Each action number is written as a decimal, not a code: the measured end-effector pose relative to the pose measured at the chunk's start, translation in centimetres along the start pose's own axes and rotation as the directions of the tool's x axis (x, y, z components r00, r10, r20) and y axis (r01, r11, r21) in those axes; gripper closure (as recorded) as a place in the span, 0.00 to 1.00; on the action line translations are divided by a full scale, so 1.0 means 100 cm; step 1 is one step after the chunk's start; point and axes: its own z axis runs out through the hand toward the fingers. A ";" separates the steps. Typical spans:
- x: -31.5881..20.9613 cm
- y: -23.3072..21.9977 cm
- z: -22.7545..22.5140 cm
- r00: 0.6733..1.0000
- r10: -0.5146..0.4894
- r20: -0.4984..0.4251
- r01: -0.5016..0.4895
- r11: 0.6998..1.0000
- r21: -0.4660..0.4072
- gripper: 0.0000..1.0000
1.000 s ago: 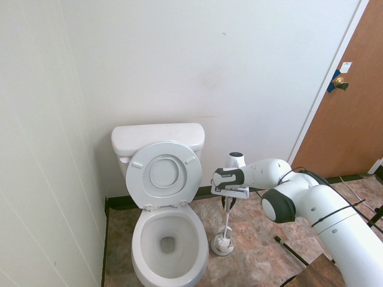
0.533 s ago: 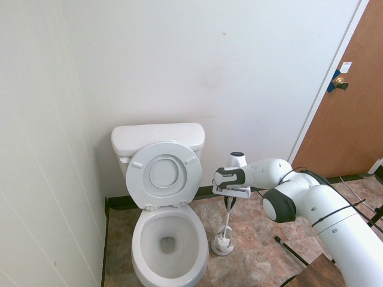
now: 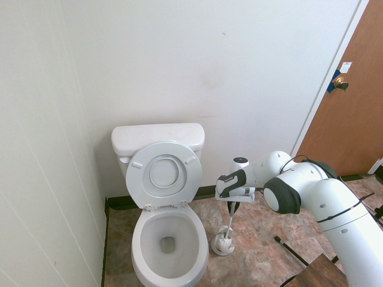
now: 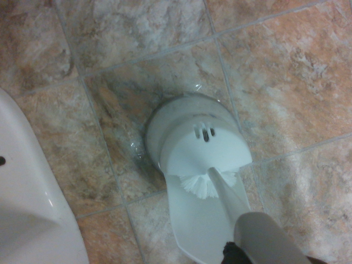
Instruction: Clean the toilet
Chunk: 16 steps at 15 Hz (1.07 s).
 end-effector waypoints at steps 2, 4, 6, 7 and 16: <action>-0.011 0.010 -0.009 0.999 -0.035 -0.007 0.035 0.999 0.005 1.00; -0.019 0.021 -0.025 0.997 -0.071 -0.016 0.072 0.997 0.016 1.00; -0.023 0.035 -0.047 0.996 -0.088 -0.030 0.088 0.996 0.023 1.00; -0.024 0.043 -0.057 0.995 -0.095 -0.039 0.096 0.995 0.028 1.00; -0.050 0.136 -0.199 0.973 -0.165 -0.164 0.177 0.982 0.060 1.00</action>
